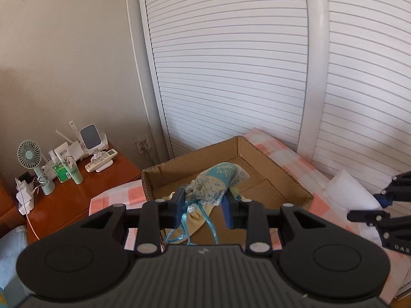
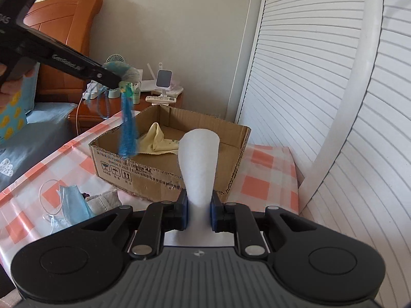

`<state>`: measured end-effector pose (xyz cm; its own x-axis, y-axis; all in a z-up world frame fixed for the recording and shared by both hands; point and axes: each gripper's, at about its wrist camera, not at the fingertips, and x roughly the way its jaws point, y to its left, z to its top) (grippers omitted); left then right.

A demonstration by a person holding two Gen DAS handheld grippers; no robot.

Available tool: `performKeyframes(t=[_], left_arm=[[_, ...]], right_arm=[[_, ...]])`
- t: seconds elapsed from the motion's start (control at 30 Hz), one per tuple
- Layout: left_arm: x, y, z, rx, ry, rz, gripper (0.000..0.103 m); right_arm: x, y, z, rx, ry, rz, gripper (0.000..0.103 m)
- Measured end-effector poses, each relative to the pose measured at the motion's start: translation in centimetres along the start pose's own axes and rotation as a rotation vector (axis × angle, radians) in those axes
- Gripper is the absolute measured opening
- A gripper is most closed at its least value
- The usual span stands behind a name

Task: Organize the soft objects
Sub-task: 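Release the pouch into the box with the left gripper while the right gripper lowers the towel in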

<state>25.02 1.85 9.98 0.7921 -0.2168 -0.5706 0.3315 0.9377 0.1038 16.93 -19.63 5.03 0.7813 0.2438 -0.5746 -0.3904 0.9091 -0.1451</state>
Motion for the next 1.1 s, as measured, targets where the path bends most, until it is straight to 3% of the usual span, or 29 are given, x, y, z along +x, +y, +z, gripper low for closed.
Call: performKeyframes(t=[0.07,0.17,0.2,0.4,0.83,1.1], left_arm=[[1.6,-0.3,0.3,-0.005,0.008,-0.002,0.038],[3.4,-0.9,-0.3,0.008,0.048,-0.010,0.090],[3.4,-1.1,-0.8,0.012,0.029,0.001,0.096],[1.4,-1.4,-3.6,0.042,0.039,0.042,0.096],[-7.4,-1.3,-10.4,-0.189,0.053,0.083,0.101],[-7.7,-2.1,-12.6,-0.205,0.099,0.116,0.101]], right_arm=[[0.3,0.0,0.3,0.000,-0.002,0.000,0.019],[0.9,0.0,0.5,0.003,0.002,0.000,0.020],[1.0,0.0,0.6,0.004,0.003,0.000,0.020],[1.9,0.1,0.9,0.013,0.019,0.009,0.020],[4.8,1.0,4.6,-0.003,0.031,0.038,0.020],[10.7,0.9,8.9,-0.006,0.073,0.036,0.020]])
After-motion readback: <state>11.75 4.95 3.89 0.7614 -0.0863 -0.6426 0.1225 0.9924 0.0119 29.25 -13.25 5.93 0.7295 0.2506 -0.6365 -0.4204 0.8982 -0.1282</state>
